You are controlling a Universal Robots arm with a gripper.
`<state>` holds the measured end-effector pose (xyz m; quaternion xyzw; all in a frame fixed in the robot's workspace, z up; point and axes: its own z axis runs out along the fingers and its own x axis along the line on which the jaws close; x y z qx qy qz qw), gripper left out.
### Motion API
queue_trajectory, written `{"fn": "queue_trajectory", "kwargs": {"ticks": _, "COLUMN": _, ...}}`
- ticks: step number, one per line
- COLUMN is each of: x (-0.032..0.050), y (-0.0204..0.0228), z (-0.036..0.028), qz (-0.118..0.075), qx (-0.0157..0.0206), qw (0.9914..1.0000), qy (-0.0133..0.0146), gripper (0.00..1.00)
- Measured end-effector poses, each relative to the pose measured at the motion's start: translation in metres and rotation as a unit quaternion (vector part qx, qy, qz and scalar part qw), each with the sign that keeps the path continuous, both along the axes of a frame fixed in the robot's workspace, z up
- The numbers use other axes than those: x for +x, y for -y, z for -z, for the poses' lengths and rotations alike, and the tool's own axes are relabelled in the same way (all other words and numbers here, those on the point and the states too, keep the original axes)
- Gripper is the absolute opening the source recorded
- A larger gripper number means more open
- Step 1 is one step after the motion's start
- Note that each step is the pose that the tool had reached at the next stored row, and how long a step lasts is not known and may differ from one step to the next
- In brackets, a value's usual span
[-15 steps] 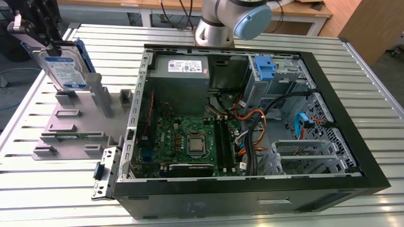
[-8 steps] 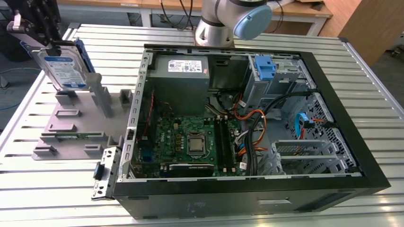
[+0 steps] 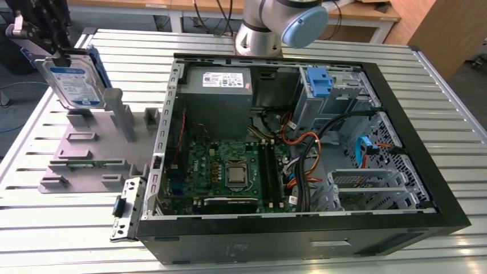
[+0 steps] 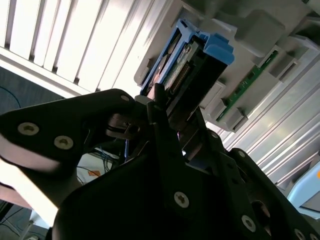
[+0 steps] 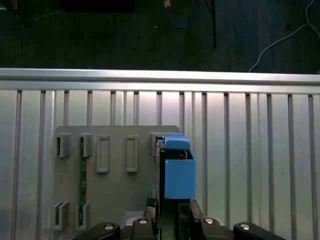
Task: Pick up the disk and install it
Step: 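Pick up the disk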
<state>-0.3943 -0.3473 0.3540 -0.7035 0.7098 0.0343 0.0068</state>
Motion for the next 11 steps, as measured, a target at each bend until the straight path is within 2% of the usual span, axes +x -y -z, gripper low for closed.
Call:
{"fn": "queue_trajectory", "kwargs": {"ticks": 4, "x": 0.0000, "y": 0.0000, "z": -0.0138, "qz": 0.000, "qx": 0.0001, "qw": 1.00000, "qy": 0.0002, "gripper": 0.35}}
{"fn": "queue_trajectory", "kwargs": {"ticks": 11, "x": 0.0000, "y": 0.0000, "z": -0.0457, "qz": 0.000, "qx": 0.0001, "qw": 1.00000, "qy": 0.0002, "gripper": 0.35}}
